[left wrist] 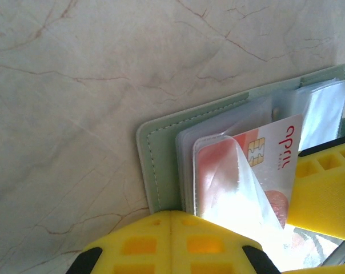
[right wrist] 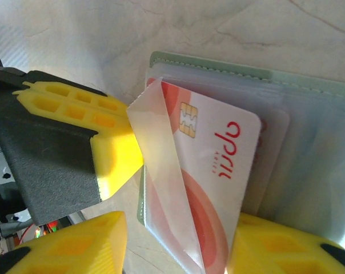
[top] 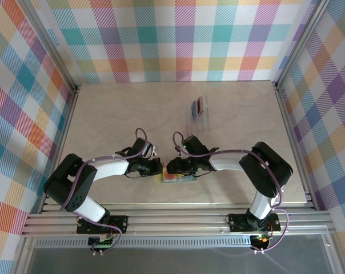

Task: Put the credit cards into the card holder

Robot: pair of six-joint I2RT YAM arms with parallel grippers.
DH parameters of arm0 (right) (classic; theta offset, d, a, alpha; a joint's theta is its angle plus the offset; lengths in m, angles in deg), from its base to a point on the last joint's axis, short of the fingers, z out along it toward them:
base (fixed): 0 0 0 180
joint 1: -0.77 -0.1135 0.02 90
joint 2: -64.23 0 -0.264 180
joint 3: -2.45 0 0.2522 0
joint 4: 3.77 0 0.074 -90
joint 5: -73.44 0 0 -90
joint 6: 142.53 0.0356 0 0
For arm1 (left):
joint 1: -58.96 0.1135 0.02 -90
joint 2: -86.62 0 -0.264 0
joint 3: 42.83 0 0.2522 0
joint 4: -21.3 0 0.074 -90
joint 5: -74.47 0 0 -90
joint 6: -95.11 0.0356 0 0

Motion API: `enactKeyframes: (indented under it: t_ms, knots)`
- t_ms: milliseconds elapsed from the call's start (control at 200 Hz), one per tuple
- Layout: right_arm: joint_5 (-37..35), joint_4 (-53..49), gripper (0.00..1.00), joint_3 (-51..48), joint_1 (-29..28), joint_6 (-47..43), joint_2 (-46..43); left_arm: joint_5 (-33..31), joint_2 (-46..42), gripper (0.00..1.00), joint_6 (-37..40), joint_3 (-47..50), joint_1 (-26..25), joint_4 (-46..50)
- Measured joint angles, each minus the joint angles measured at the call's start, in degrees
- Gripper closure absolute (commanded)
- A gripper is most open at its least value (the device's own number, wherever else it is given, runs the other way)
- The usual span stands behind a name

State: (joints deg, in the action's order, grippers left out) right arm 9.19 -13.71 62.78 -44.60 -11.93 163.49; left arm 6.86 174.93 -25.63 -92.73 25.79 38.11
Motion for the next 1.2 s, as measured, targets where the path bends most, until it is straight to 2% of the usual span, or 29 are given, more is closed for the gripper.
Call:
enactKeyframes:
  t_ms: [305,480,760,1080,1200]
  knots:
    - [-5.05,-10.45,0.41,1.9,-0.04,-5.01,-3.74,-0.63,-0.31,1.0,0.61,0.02,-0.26,0.24]
    - [-9.55,-16.65,0.48,3.21,-0.04,-7.39,-6.58,-0.92,-0.42,1.0,0.61,0.09,-0.46,0.22]
    - [-19.34,-25.29,0.49,8.04,-0.04,-10.34,-6.8,-0.9,-0.63,1.0,0.61,0.35,-0.46,-0.04]
    - [-23.63,-28.06,0.55,12.48,-0.28,-12.44,-1.05,-0.96,-0.83,1.0,0.61,0.48,-0.48,-0.13]
    - [-24.63,-28.52,0.61,12.48,-1.27,-12.5,0.26,-0.98,-1.01,1.0,0.61,0.74,-0.48,-0.42]
